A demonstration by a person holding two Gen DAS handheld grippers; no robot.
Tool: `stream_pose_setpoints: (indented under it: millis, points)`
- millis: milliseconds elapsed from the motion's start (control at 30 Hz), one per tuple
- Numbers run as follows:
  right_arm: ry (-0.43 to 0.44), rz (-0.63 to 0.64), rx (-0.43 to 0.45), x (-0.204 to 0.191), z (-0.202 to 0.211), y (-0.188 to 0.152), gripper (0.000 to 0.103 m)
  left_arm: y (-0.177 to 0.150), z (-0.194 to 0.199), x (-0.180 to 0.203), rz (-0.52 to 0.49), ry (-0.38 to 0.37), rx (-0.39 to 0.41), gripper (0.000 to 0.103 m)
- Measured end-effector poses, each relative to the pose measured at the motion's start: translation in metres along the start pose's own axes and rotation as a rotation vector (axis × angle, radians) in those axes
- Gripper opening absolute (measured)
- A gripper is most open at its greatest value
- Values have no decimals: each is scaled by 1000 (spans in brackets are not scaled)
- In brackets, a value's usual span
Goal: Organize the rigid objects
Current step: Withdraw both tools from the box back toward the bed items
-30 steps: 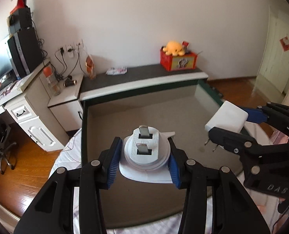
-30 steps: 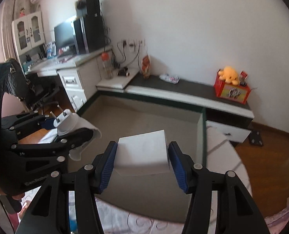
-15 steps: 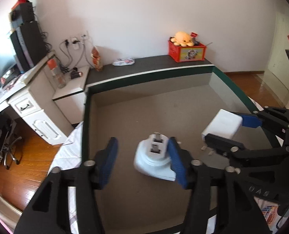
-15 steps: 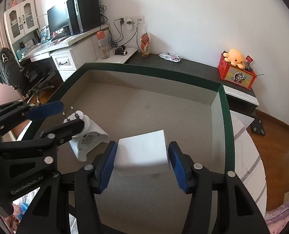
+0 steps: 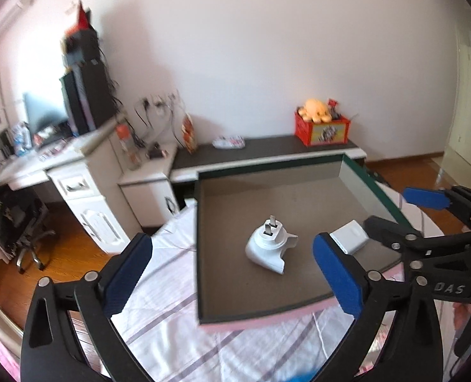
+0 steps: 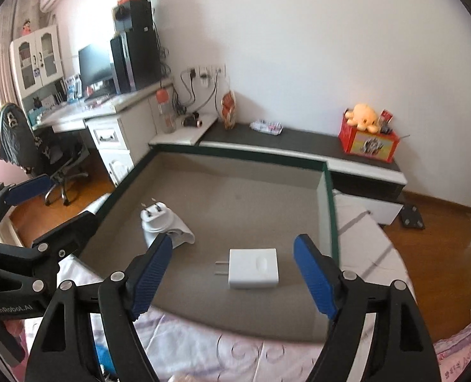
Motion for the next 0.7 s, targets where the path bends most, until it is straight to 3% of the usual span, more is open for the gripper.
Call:
stream_pose_setpoints:
  millis: [133,267,700]
  points:
    - [-25,-1,90,-5,52,-6,86,-3,49,-5,19,26,73,103]
    - [-67,9,176,-12,100,-15,103,-13,100,-11,44,35,140,103]
    - [-176,-14,365,-33,239,-78,103,-75,230,-34,127,57,254,103]
Point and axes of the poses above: each gripper's, at about its wrist camera, not at the fingertips, and z roughly against the way its jaws point, x to its right, y to its top, the point moved 7 cm from there along -z, roughly the way its jaws point
